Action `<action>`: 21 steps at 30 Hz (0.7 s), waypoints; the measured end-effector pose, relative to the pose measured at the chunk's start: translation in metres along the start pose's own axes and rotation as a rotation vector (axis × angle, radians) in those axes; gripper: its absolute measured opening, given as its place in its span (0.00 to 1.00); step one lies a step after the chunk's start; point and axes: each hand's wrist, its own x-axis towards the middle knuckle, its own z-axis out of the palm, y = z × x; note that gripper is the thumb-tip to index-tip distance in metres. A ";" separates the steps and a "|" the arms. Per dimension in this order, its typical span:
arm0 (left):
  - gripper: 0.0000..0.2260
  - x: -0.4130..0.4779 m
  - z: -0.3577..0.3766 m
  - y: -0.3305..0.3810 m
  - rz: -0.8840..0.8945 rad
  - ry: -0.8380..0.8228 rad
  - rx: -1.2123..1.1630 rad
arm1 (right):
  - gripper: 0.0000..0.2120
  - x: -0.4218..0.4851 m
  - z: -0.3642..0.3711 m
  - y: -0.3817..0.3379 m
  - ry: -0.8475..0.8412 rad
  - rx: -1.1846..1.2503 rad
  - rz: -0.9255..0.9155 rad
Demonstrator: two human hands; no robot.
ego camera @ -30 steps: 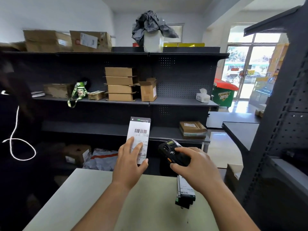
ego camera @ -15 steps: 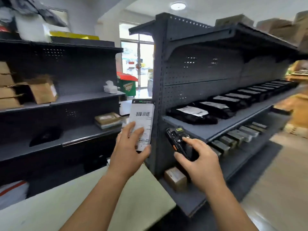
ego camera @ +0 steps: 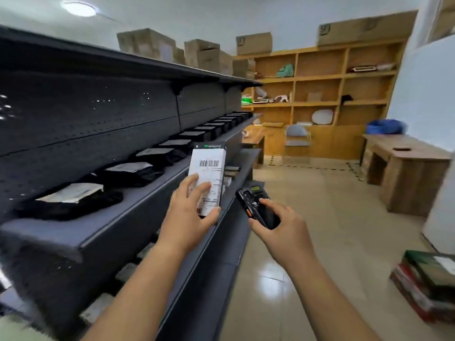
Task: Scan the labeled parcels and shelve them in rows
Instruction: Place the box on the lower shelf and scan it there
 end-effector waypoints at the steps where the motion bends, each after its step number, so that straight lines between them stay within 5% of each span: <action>1: 0.25 0.013 0.021 0.004 0.008 -0.012 -0.009 | 0.24 0.014 -0.007 0.015 0.015 -0.016 0.012; 21: 0.25 0.373 0.424 -0.075 0.101 -0.268 -0.196 | 0.25 0.394 0.016 0.311 0.161 -0.195 0.256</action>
